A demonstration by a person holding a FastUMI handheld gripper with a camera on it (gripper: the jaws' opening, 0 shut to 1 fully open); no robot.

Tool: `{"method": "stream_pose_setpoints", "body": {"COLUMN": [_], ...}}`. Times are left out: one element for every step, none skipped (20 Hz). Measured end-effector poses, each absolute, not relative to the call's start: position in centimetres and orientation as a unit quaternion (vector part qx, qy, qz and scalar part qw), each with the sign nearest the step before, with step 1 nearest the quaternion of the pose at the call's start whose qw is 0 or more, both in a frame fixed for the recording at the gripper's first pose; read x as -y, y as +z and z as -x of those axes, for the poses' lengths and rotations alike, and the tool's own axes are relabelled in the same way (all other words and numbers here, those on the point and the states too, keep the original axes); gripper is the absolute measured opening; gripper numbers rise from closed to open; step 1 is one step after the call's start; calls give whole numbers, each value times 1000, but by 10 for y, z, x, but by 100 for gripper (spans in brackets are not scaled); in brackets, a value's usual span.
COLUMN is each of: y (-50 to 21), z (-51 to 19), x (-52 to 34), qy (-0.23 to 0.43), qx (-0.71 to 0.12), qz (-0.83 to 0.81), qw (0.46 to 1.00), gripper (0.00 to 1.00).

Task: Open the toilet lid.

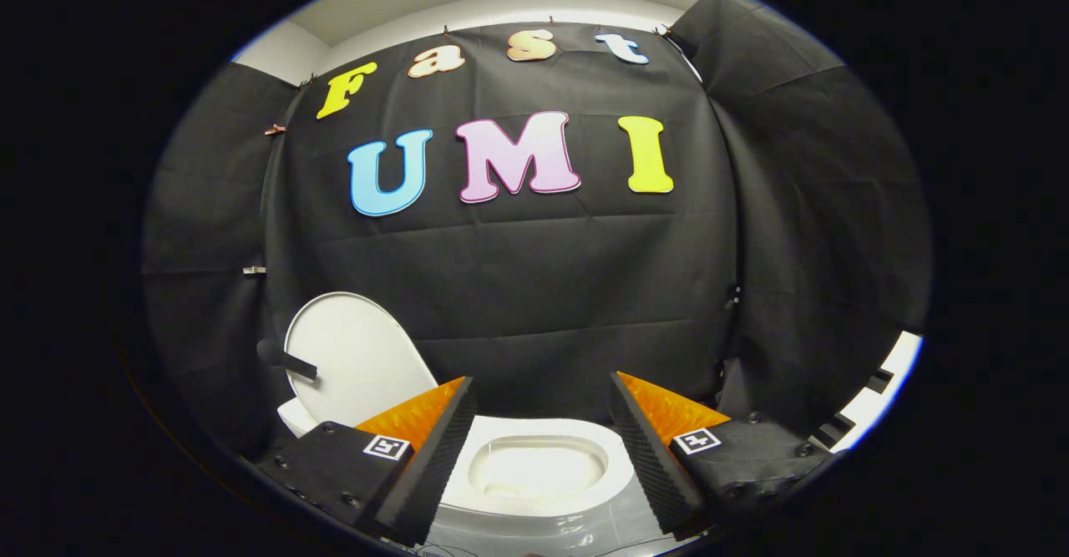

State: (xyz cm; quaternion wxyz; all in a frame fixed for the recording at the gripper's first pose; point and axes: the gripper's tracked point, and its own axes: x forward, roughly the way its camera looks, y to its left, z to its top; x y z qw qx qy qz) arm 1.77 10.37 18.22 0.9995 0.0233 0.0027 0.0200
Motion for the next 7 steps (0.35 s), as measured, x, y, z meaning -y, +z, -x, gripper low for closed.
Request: {"method": "stream_pose_setpoints", "body": {"y": [182,181,182,181,180,179,178], "z": [-18,-18,-18,-18,-17,-17,-17], "x": [-104,-103,-104,-104,-105,-105,-106], "qy": [19,19,19,19,19,20,21], "qx": [-3,-3,-2,-3,-3,-4,-5], "qz": [-22,-19,-17,-16,-17,-18,-17], "qw": [1000,1000,1000,1000,1000,1000,1000], "gripper": [98,98,98,98,98,98,98]}}
